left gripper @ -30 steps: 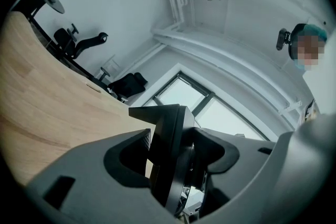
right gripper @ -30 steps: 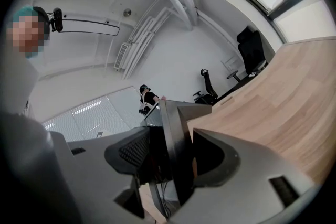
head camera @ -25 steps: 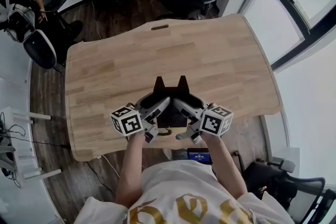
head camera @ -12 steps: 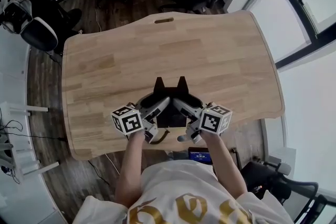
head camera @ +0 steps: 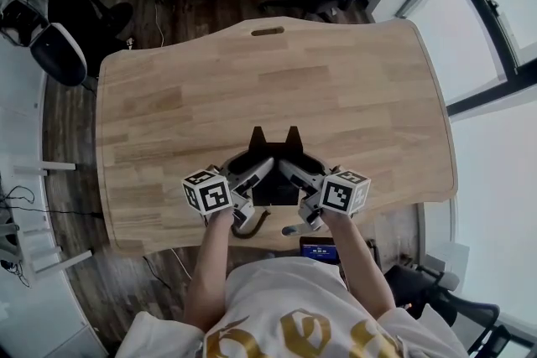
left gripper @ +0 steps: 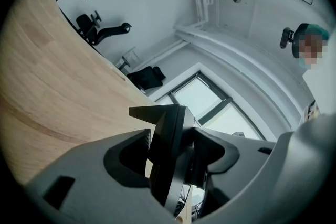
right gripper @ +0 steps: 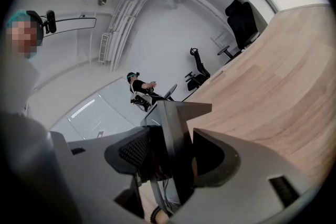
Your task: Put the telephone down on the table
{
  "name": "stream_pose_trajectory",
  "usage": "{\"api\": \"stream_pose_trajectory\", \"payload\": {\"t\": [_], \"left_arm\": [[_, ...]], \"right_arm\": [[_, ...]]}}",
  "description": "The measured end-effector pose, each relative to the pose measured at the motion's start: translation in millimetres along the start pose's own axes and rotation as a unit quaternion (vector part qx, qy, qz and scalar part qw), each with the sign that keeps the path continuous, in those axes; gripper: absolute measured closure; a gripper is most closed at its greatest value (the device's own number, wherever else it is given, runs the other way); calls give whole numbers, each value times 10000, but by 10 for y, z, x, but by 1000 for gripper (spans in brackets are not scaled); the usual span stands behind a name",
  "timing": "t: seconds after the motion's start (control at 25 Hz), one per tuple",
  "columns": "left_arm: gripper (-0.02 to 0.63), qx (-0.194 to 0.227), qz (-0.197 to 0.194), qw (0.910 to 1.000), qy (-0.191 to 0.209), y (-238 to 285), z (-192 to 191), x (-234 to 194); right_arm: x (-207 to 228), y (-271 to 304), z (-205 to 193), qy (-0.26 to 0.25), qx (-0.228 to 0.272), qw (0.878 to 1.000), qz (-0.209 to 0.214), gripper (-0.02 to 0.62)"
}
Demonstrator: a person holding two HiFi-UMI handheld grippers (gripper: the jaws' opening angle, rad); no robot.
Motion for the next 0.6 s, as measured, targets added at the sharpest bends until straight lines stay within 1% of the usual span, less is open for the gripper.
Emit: {"api": "stream_pose_trajectory", "payload": {"t": [0.16, 0.6], "left_arm": [[365, 56, 67, 9998, -193, 63, 5, -139], [365, 124, 299, 9984, -459, 286, 123, -466]], "right_arm": [[139, 89, -7, 46, -184, 9998, 46, 362], [539, 352, 19, 251, -510, 9982, 171, 362]]}}
Point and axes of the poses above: the fingertips, and each gripper's own axes: y forward along the fingers, x to its right, z out of its top, the point moved 8 cm from there along -y, backward along the fingers, and after that the axes turned 13 degrees about -y, right-handed, at the moved point
